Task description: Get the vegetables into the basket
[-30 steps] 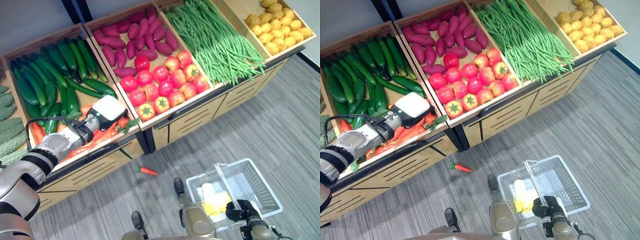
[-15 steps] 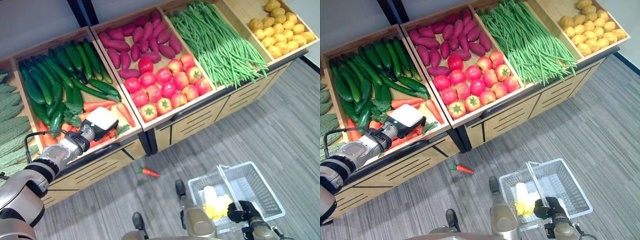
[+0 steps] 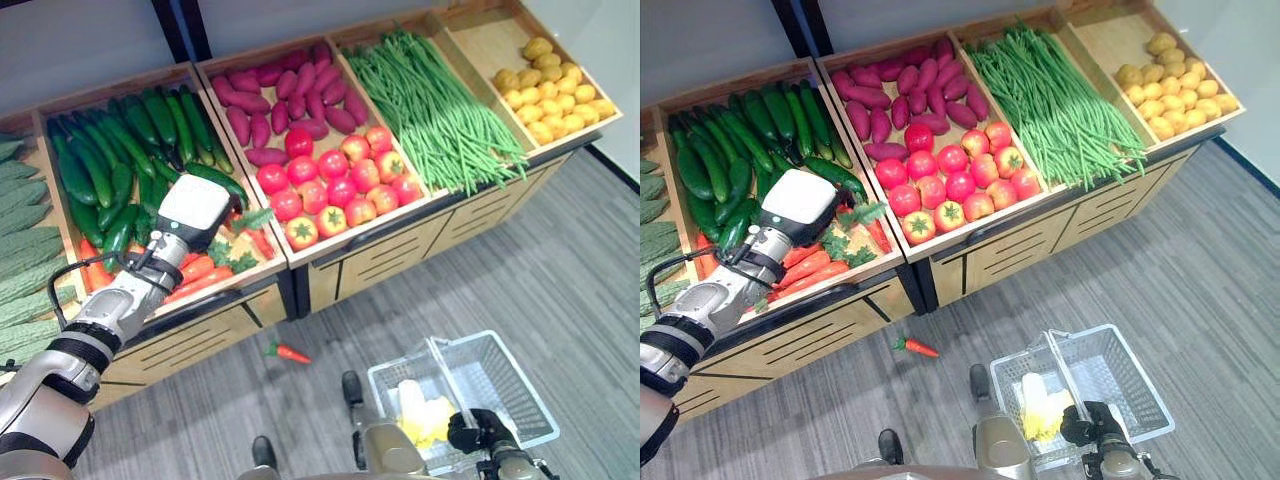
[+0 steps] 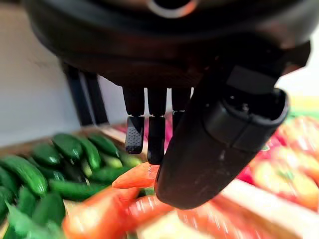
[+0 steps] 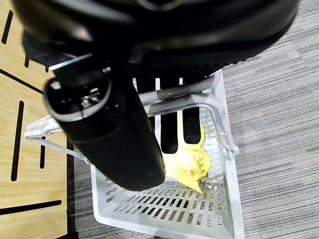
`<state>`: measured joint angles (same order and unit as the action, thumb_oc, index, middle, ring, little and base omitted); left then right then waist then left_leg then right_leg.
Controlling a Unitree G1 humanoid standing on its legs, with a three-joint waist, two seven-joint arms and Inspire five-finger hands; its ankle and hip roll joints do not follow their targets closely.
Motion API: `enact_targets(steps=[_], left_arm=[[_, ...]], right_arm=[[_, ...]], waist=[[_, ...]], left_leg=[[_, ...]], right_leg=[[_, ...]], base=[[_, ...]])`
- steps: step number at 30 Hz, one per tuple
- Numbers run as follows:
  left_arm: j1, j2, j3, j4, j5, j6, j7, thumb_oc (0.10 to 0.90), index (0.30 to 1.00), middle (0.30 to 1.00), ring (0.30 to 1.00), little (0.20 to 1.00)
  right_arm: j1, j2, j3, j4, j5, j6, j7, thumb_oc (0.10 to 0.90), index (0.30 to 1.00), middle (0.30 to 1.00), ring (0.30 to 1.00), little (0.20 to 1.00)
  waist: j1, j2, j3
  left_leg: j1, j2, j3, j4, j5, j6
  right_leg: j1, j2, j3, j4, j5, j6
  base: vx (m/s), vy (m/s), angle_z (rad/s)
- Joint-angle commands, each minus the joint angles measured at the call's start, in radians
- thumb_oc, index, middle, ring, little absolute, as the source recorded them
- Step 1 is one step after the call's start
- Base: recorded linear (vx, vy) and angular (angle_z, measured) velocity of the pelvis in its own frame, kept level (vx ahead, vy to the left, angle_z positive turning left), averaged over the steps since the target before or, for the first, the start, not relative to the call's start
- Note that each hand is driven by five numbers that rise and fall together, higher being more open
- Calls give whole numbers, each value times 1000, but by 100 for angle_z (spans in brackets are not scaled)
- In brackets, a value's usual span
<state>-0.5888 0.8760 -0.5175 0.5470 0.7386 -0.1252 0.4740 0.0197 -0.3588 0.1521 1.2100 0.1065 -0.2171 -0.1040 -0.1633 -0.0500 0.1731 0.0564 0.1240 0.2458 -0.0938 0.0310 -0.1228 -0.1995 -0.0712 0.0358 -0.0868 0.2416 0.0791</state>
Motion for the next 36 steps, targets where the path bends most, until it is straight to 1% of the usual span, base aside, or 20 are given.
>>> enact_targets(steps=[1,2,3,4,5,6,7,8,9,10,11,12,13,14,15,19,21,23,30,36], left_arm=[[-74,20,156,-77,-99,22,124,400,300,300,300,300],[-62,3,181,-89,-131,16,133,400,300,300,300,300],[-30,-33,232,-127,-193,1,148,400,300,300,300,300],[-25,-33,236,-130,-193,2,147,400,300,300,300,300],[-2,-90,285,-165,-291,-30,163,400,300,300,300,300],[1,-90,288,-168,-291,-30,161,400,300,300,300,300],[25,-129,323,-199,-364,-48,163,400,300,300,300,300],[40,-211,370,-234,-507,-92,175,400,300,300,300,300],[58,-229,392,-249,-560,-103,155,400,300,300,300,300],[72,-294,423,-279,-715,-151,184,400,300,300,300,300],[100,-350,442,-320,-935,-208,121,400,300,300,300,300],[102,-349,444,-321,-940,-209,117,400,300,300,300,300],[119,-368,441,-337,-1071,-241,57,400,300,300,300,300],[168,-381,444,-375,-1263,-261,-44,400,300,300,300,300],[170,-380,446,-374,-1267,-261,-48,400,300,300,300,300],[268,-431,441,-422,-1579,-276,-197,400,300,300,300,300],[313,-450,437,-428,-1651,-270,-244,400,300,300,300,300],[352,-465,418,-436,-1691,-259,-285,400,300,300,300,300],[418,-483,419,-459,-1717,-252,-347,400,300,300,300,300],[447,-472,417,-490,-1695,-242,-374,400,300,300,300,300]], right_arm=[[17,-30,31,-18,8,-36,-21,400,300,300,300,300],[17,-26,29,-18,5,-36,-23,400,300,300,300,300],[19,-21,28,-21,1,-34,-31,400,300,300,300,300],[20,-23,29,-21,1,-34,-31,400,300,300,300,300],[17,-19,27,-20,-6,-31,-39,400,300,300,300,300],[18,-21,28,-20,-6,-31,-39,400,300,300,300,300],[18,-20,25,-25,-10,-30,-43,400,300,300,300,300],[20,-17,27,-34,-18,-29,-49,400,300,300,300,300],[20,-20,22,-38,-22,-24,-55,400,300,300,300,300],[18,-25,21,-43,-30,-22,-59,400,300,300,300,300],[18,-33,17,-70,-38,-16,-61,400,300,300,300,300],[20,-35,17,-72,-38,-15,-61,400,300,300,300,300],[21,-40,16,-94,-42,-14,-57,400,300,300,300,300],[31,-52,8,-115,-50,-6,-48,400,300,300,300,300],[32,-52,9,-116,-50,-5,-48,400,300,300,300,300],[53,-57,-2,-127,-65,6,-33,400,300,300,300,300],[64,-53,-4,-130,-69,7,-24,400,300,300,300,300],[69,-46,-7,-126,-69,7,-22,400,300,300,300,300],[83,-37,-19,-117,-66,1,-17,400,300,300,300,300],[84,-35,-35,-95,-58,1,-11,400,300,300,300,300]], waist=[[-11,-14,-47],[-9,-17,-50],[-10,-20,-54],[-11,-19,-55],[-12,-22,-57],[-13,-21,-58],[-14,-22,-60],[-15,-23,-57],[-16,-24,-59],[-18,-22,-60],[-21,-22,-62],[-21,-21,-63],[-23,-20,-62],[-24,-17,-64],[-24,-17,-65],[-23,-14,-69],[-22,-14,-71],[-19,-17,-70],[-13,-19,-71],[-5,-23,-69]], left_leg=[[15,26,-33,6,-49,-8],[17,26,-32,6,-49,-8],[20,28,-31,6,-50,-8],[21,28,-30,6,-51,-8],[23,28,-31,6,-51,-8],[24,28,-31,6,-51,-8],[26,27,-31,6,-52,-7],[32,27,-30,6,-57,-6],[29,27,-29,6,-54,-7],[33,27,-30,6,-54,-6],[32,27,-30,6,-53,-5],[32,27,-29,6,-53,-5],[32,26,-30,6,-52,-4],[35,27,-30,6,-52,-5],[35,27,-30,6,-52,-5],[37,26,-33,6,-50,-6],[37,25,-34,6,-49,-5],[38,26,-36,6,-47,-5],[45,24,-35,6,-49,-1],[62,17,-32,6,-54,8]], right_leg=[[65,-114,29,8,-99,132],[67,-114,28,8,-100,132],[70,-114,31,8,-102,130],[70,-114,31,8,-102,130],[72,-114,33,8,-103,128],[72,-114,33,8,-103,128],[73,-114,33,8,-103,128],[80,-113,33,9,-107,128],[76,-114,34,8,-103,127],[79,-113,34,7,-103,125],[77,-113,36,8,-100,125],[78,-113,36,8,-101,125],[78,-113,38,8,-100,124],[81,-112,37,8,-100,122],[81,-112,37,8,-100,122],[87,-112,35,5,-99,120],[89,-112,36,4,-100,119],[92,-113,33,5,-101,117],[100,-114,35,6,-105,116],[111,-118,40,9,-110,118]], base=[[0,0,0],[0,0,0],[0,0,0],[0,0,0],[0,0,0],[0,0,0],[0,0,0],[0,0,0],[0,0,0],[0,0,0],[0,0,0],[0,0,0],[0,0,0],[0,9,-3],[8,6,-3],[0,0,0],[0,0,0],[0,0,0],[-1,0,0],[0,7,0]])
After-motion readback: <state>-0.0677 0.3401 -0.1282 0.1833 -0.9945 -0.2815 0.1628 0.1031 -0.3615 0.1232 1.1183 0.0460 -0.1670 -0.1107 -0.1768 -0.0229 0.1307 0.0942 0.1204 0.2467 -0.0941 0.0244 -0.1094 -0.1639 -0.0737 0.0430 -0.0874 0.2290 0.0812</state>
